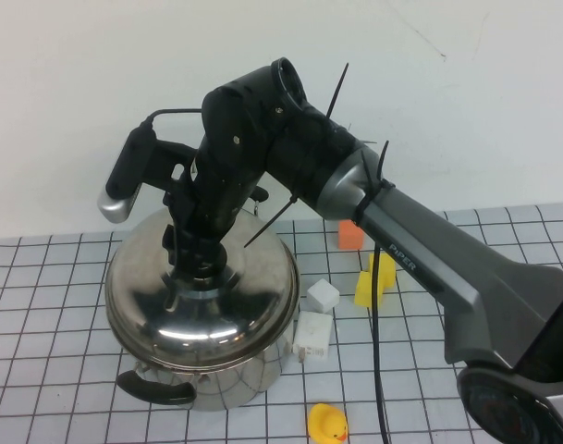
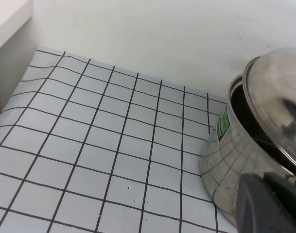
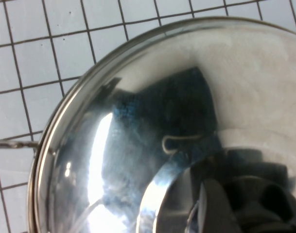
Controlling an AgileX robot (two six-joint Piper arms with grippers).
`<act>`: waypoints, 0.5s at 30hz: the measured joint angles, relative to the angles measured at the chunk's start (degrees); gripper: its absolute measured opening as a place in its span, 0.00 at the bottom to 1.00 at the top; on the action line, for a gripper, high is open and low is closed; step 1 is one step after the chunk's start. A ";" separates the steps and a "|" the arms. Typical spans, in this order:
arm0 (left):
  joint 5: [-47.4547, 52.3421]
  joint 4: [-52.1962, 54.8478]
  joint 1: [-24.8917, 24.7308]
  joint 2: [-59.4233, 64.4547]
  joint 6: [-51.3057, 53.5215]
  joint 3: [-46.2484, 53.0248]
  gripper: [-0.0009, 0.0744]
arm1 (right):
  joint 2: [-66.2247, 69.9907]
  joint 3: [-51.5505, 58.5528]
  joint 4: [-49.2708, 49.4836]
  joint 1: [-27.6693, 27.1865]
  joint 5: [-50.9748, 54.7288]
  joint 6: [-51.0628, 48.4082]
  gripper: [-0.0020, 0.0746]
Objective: Cover the pot
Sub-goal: Place the pot lid on the pot
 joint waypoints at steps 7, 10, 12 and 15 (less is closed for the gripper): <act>0.00 0.00 0.00 0.00 0.00 0.00 0.01 | 0.00 0.00 0.00 0.00 0.00 1.47 0.47; 0.00 0.00 0.00 0.00 0.00 0.00 0.01 | 0.00 0.00 0.00 0.00 0.00 1.98 0.49; 0.00 0.00 0.00 0.00 0.00 0.00 0.01 | 0.00 0.00 0.00 0.00 0.00 2.25 0.55; 0.00 0.00 0.00 0.00 0.00 0.00 0.01 | 0.00 0.00 0.00 0.00 0.00 2.79 0.60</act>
